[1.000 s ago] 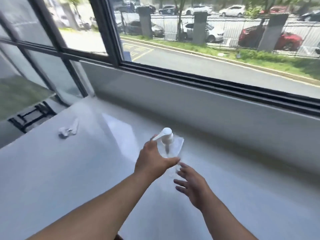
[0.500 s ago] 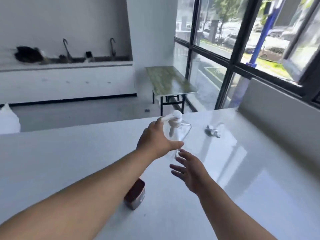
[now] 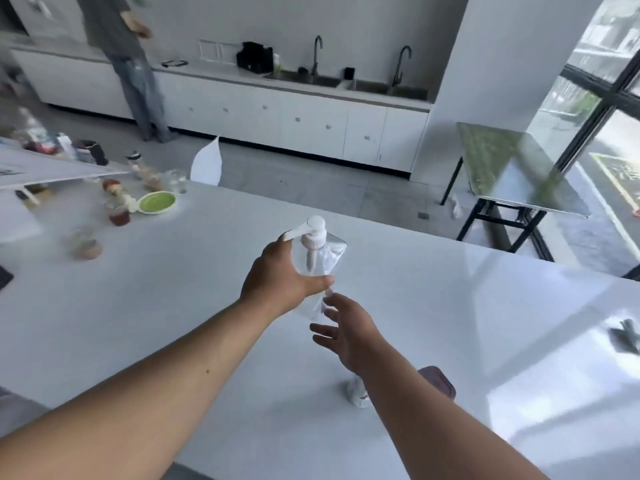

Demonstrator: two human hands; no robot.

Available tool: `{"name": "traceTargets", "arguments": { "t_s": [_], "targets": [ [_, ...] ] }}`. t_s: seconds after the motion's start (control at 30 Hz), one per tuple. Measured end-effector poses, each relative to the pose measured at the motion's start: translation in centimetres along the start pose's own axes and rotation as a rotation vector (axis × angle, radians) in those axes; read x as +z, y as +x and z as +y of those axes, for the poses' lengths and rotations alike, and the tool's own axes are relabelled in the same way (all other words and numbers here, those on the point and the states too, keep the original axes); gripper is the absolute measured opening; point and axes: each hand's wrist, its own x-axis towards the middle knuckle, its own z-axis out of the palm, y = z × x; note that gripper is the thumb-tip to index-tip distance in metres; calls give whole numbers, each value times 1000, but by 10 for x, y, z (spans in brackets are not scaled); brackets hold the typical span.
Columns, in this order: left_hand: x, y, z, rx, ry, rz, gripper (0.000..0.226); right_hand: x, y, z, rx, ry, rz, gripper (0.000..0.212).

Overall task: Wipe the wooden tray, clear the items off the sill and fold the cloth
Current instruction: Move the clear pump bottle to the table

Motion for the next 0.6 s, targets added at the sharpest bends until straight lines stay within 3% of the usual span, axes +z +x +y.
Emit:
{"name": "traceTargets", "arguments": {
  "t_s": [0.13,0.3,0.6],
  "targets": [
    [-16,-16,-67,-106,2,30,103,44,20,46,85,-70,-70,25],
    [1,-45,-118,-136,-32,26,104,55,38,97,177,-117,-59,52],
    [55,-68,-152,-248,-88,-110,141,24,60,140,280,-159,12,59]
  ]
}}
